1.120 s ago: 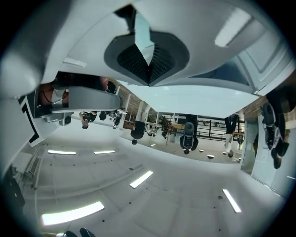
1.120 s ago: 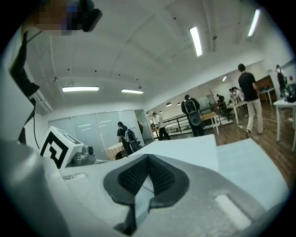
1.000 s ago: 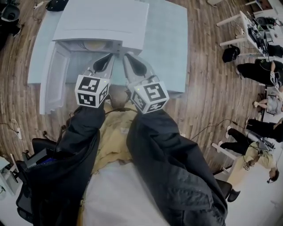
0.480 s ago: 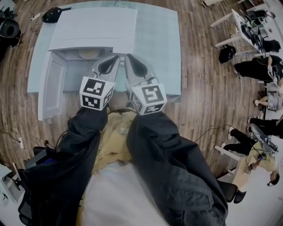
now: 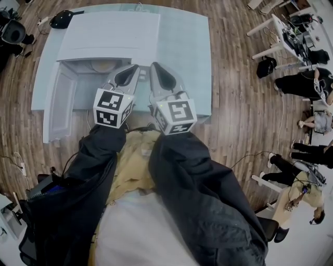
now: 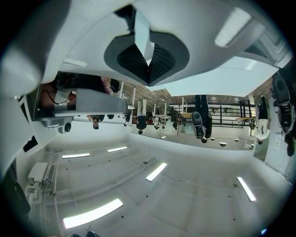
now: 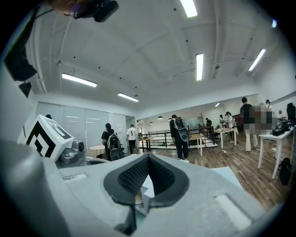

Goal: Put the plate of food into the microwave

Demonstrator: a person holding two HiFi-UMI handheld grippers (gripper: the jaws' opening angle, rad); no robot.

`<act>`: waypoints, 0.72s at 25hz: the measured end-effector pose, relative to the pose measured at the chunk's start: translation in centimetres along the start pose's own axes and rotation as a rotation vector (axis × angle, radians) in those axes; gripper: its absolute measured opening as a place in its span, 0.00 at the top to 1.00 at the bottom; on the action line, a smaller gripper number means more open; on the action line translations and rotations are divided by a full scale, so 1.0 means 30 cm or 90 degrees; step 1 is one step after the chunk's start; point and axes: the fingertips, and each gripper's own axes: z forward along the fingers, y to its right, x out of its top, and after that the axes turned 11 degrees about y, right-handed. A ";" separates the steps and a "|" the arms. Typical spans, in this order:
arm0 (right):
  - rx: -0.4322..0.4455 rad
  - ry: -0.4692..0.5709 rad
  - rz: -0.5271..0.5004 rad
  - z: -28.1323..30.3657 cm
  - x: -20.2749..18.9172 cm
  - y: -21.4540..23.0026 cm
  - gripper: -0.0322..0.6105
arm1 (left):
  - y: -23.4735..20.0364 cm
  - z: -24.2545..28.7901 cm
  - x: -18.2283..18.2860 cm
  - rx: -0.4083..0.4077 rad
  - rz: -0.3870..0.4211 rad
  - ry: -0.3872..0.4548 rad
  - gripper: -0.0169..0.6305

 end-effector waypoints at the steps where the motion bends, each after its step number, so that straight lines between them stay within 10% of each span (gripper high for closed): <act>1: 0.001 -0.001 0.000 0.002 0.000 0.002 0.96 | 0.000 0.004 0.004 0.001 0.001 0.002 0.98; 18: 0.002 -0.002 -0.012 -0.005 -0.008 0.043 0.96 | 0.007 0.036 -0.004 0.006 0.003 0.001 0.98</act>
